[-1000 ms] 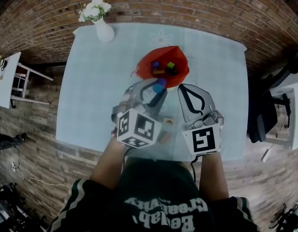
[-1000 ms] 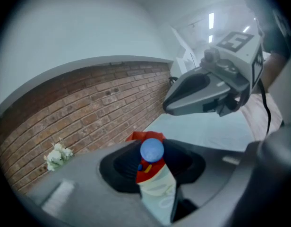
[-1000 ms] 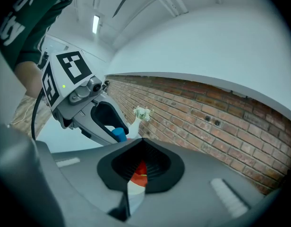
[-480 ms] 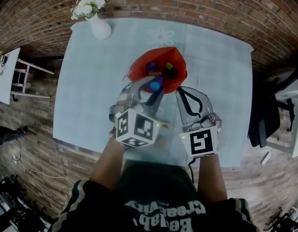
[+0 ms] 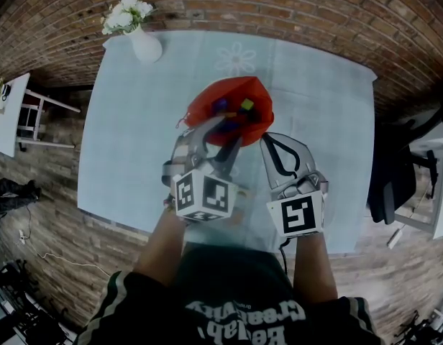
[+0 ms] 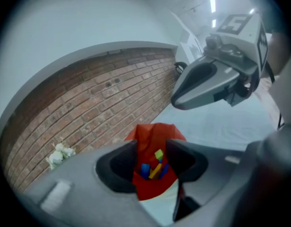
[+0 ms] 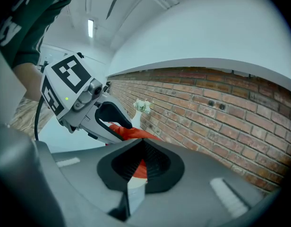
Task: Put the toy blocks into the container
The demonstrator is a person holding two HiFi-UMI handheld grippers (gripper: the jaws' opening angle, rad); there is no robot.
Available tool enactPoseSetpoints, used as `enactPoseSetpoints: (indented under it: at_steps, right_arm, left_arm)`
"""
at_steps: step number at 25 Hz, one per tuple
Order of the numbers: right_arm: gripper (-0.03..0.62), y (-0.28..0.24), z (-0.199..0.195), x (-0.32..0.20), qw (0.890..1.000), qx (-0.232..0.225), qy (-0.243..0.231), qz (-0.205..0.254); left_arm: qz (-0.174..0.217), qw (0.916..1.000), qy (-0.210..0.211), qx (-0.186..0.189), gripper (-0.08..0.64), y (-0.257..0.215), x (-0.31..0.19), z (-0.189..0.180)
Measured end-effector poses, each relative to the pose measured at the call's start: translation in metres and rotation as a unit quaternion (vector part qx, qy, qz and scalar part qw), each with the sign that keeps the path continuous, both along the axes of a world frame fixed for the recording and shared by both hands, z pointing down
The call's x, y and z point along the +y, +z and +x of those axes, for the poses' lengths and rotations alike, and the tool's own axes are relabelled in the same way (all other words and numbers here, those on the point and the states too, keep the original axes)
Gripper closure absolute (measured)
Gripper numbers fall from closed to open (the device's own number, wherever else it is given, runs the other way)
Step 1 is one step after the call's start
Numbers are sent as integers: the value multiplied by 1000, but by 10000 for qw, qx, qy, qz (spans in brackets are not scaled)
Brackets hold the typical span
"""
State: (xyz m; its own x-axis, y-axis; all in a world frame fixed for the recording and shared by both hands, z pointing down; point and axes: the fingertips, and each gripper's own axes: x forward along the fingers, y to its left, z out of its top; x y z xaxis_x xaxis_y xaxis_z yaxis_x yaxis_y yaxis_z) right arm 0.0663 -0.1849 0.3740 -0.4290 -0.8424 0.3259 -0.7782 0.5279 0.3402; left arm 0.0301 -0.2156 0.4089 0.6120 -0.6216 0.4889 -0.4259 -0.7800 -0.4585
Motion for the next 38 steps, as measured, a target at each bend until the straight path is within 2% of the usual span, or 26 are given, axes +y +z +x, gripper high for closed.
enactPoseSetpoints:
  at_steps: [10,11,13,26,38]
  right_arm:
    - [586,-1,3,1,10000,3,-11,15]
    - [586,-2,2,1,10000,-12,-27,21]
    - [586,-2,1,4,10000,-44,-60,19]
    - [586,-4,-17,23,9999,24,-151,-3]
    - [586,10,-67,42,9982,-2,-588,-154]
  left_arm:
    - [-200,9998,81,39,380,4,6,5]
    - [-200,9997,89,59,412,3,8,5]
    - [-193,9997,122,118,556,0,11,5]
    - [-385,9989,246,133,557,-2,35,-5]
    - [-671,9977,30,29,557,17,61,-58]
